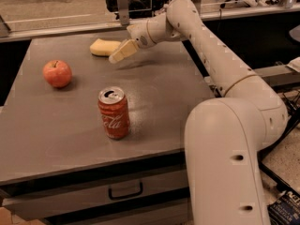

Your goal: Move sponge near apple

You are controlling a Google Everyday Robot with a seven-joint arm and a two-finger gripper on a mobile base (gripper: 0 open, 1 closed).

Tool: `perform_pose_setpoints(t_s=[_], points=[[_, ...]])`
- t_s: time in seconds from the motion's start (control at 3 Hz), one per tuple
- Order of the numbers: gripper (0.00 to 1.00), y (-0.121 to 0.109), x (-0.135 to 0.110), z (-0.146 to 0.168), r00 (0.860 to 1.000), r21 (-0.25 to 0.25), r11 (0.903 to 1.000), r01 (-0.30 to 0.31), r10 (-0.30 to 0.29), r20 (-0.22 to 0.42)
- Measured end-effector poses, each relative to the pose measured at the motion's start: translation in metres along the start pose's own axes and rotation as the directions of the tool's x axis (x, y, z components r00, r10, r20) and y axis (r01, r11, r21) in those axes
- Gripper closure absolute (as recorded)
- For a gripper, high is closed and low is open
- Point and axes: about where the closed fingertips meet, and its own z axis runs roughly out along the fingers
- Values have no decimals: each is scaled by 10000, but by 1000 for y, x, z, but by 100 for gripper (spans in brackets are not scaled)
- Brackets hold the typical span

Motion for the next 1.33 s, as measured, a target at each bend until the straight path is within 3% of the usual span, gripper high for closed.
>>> perform_pose_setpoints(t_s=[0.33, 0.67, 1.0, 1.33], points=[[16, 2, -2, 13, 9995, -84, 9997, -225, 223, -240], [49, 11, 3, 25, 9956, -324, 9982, -496, 468, -808], [72, 17, 4, 30, 9934, -508, 9971, -566, 511, -1023], [95, 34, -23, 7, 9966, -954, 9954, -41, -37, -818]])
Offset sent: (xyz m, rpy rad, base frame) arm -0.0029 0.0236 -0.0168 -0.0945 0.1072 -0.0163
